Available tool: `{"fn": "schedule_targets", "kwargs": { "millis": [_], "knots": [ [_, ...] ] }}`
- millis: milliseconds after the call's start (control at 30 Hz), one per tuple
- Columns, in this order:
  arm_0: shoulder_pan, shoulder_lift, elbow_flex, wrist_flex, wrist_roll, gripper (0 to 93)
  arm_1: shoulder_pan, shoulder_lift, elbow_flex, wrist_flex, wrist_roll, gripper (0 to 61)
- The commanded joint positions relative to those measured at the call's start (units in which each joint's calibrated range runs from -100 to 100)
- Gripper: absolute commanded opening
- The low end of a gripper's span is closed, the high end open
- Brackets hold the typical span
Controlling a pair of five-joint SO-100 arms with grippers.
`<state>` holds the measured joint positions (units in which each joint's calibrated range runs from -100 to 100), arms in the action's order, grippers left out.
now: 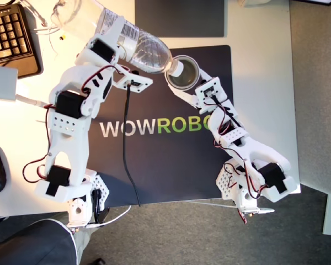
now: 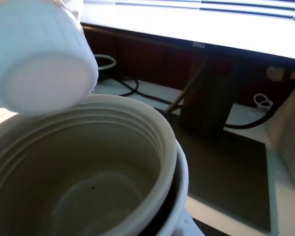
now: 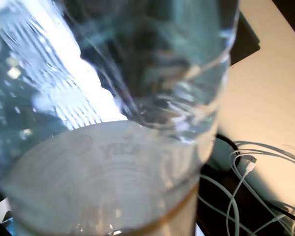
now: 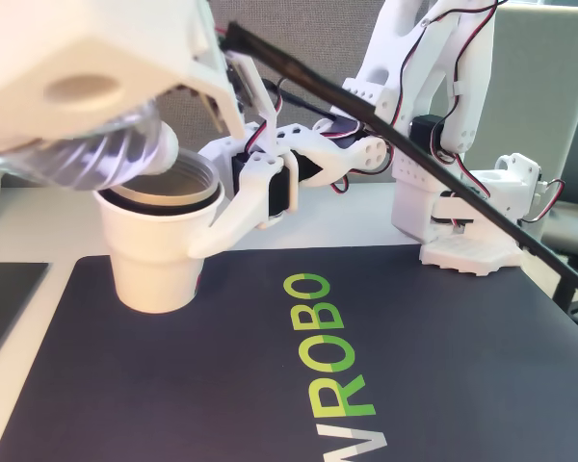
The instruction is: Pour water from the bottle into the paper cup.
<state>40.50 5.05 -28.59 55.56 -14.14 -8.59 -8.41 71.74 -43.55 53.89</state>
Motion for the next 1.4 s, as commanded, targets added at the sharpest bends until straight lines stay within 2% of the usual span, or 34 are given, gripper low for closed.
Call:
{"fn": "schedule_targets", "kwargs": {
  "millis": [0,1133,1367],
  "knots": [
    [0.6,-9.57,-0.9,-0.53,-0.1,0.0,-1.03,-5.97,-0.27,-2.77,-0.34,0.2],
    [1.38,-13.83,0.1,-0.53,1.56,0.0,-1.75,-7.18,3.91,-4.16,-0.29,0.2],
    [1.52,-16.87,3.56,-0.53,1.66,0.0,-1.51,-8.21,4.73,-4.16,-0.29,0.2]
  ]
}}
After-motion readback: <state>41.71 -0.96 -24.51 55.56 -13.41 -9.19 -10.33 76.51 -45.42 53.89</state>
